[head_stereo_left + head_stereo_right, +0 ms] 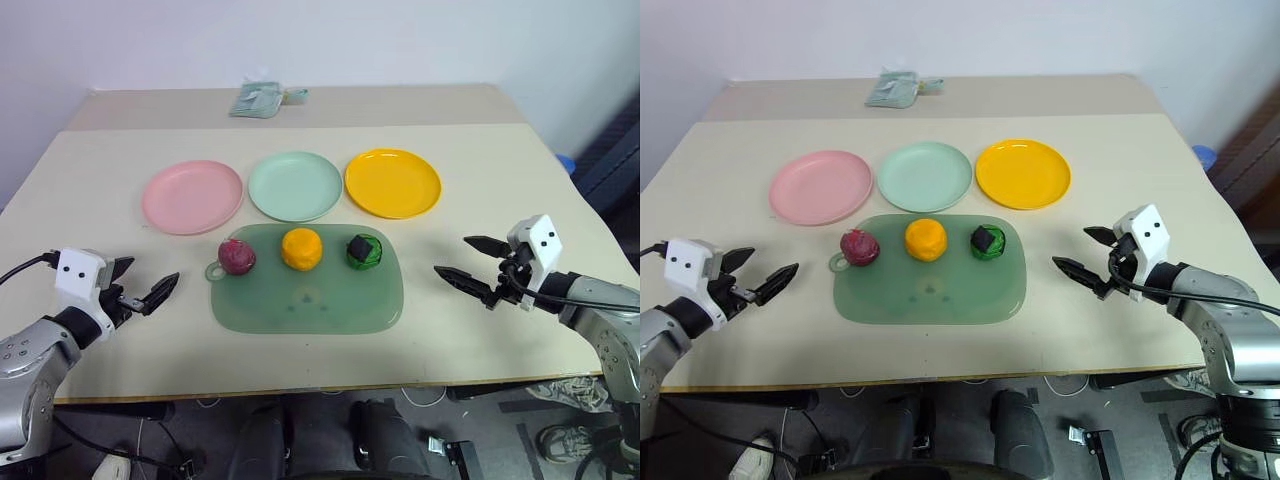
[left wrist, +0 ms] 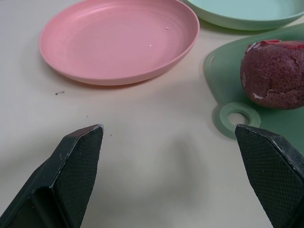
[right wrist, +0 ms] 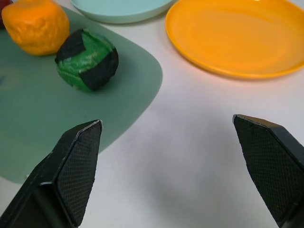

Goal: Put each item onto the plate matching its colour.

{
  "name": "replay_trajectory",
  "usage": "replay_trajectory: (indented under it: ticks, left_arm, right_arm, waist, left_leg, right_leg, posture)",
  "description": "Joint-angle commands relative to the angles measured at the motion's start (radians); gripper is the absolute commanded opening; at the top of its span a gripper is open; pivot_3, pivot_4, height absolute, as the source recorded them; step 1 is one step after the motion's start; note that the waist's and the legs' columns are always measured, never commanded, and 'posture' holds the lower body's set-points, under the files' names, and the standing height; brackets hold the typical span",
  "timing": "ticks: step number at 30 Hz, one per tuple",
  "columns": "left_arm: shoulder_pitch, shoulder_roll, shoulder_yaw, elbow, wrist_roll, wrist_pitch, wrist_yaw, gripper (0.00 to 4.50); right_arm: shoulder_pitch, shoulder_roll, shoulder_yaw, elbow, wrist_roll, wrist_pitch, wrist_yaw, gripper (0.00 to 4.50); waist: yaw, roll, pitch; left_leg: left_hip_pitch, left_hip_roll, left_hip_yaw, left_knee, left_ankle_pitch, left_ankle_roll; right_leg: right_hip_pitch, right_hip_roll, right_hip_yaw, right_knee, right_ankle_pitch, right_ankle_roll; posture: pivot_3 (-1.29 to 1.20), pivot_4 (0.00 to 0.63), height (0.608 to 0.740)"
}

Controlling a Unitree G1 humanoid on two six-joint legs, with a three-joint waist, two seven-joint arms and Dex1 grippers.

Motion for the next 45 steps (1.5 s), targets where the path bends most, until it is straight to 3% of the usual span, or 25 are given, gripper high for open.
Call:
replay_trajectory:
  ticks: [1, 20, 27, 36, 45]
  left_arm:
    - [0.002, -0.003, 0.016, -0.039, -0.016, -0.003, 0.012, 4.50]
    - [-0.095, -0.010, 0.008, -0.006, -0.051, 0.010, 0.022, 4.50]
    - [-0.191, 0.042, -0.092, 0.026, -0.042, 0.043, -0.039, 4.50]
    - [-0.260, 0.115, -0.284, 0.027, 0.047, 0.008, -0.120, 4.50]
    - [-0.363, 0.043, -0.385, 0.130, 0.135, -0.036, -0.079, 4.50]
  right_arm:
    - [-0.010, 0.009, -0.005, -0.007, 0.004, -0.024, -0.001, 4.48]
    - [-0.001, 0.107, 0.049, 0.020, -0.054, -0.133, -0.068, 4.48]
    - [0.038, 0.118, 0.037, -0.129, 0.033, -0.062, -0.085, 4.48]
    - [0.035, 0.176, 0.179, -0.346, 0.109, 0.023, -0.127, 4.48]
    - [0.033, 0.237, 0.329, -0.404, 0.046, 0.015, -0.204, 4.48]
  waist:
    - [0.001, 0.000, 0.000]
    - [-0.001, 0.000, 0.000]
    - [0.000, 0.000, 0.000]
    - [-0.002, 0.000, 0.000]
    - [0.002, -0.001, -0.001]
  left_leg:
    - [0.000, 0.000, 0.000, 0.000, 0.000, 0.000]
    - [0.000, 0.000, 0.000, 0.000, 0.000, 0.000]
    - [0.000, -0.001, 0.000, 0.001, 0.000, 0.000]
    - [0.000, 0.000, 0.000, 0.001, 0.000, 0.000]
    - [0.000, -0.001, -0.001, 0.001, 0.000, 0.000]
  right_leg:
    - [0.000, 0.000, 0.000, 0.000, 0.000, 0.000]
    - [0.000, 0.000, 0.000, 0.000, 0.001, 0.003]
    - [0.000, 0.000, 0.000, 0.001, 0.002, 0.003]
    - [0.000, 0.001, 0.000, 0.001, 0.002, 0.003]
    - [0.000, 0.000, 0.000, 0.001, 0.002, 0.003]
  posture:
    - [0.00, 0.150, 0.733]
    - [0.00, 0.150, 0.733]
    - [0.00, 0.150, 0.733]
    - [0.00, 0.150, 0.733]
    - [0.00, 0.150, 0.733]
